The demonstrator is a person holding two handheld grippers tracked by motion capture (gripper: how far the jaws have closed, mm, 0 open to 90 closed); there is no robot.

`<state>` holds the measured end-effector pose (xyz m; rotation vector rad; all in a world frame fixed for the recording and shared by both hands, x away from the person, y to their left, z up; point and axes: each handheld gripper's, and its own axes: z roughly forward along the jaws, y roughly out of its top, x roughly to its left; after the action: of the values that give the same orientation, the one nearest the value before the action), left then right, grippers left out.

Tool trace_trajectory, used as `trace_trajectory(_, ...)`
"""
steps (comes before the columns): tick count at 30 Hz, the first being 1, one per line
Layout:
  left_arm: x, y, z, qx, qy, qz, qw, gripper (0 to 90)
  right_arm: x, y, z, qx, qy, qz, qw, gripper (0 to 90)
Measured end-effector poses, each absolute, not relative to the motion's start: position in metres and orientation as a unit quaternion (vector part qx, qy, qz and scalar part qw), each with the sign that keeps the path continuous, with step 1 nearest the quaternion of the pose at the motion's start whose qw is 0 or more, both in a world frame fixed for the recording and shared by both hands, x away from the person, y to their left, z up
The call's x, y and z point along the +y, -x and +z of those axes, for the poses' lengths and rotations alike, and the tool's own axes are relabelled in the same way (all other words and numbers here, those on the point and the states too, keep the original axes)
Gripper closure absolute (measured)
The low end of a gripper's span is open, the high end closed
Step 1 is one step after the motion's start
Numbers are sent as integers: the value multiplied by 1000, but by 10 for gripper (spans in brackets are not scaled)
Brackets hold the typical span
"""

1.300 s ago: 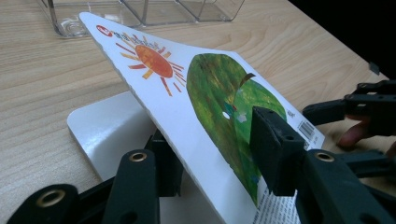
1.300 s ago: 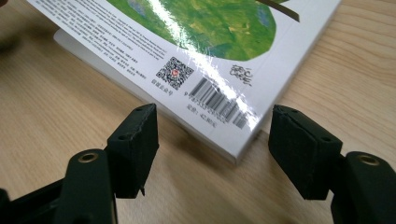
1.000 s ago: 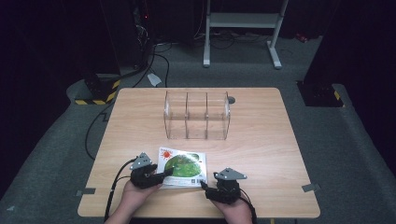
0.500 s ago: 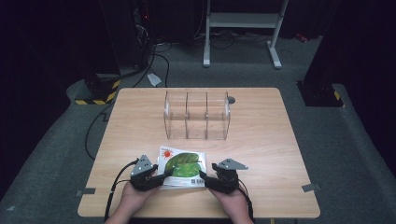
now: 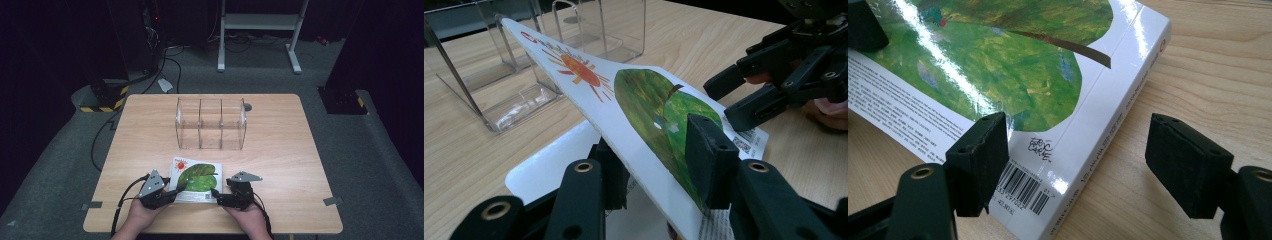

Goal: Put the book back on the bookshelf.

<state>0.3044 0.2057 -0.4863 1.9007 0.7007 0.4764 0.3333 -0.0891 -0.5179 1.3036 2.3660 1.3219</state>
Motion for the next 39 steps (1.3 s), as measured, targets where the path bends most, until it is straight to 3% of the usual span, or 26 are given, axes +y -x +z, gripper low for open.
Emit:
trace_trajectory(13, 205, -299, -485, 263, -791, 215, 508, 636, -90, -345, -522, 771, -437, 462, 28, 212)
trace_trajectory(24, 205, -297, -487, 257, -793, 226, 504, 643, -84, -356, -526, 758, -445, 476, -31, 188)
trace_trajectory(31, 209, -300, -487, 267, -797, 196, 504, 661, -88, -353, -522, 748, -453, 484, -15, 301)
trace_trajectory(39, 211, -304, -488, 298, -789, 188, 504, 680, -91, -345, -511, 742, -447, 497, 41, 429)
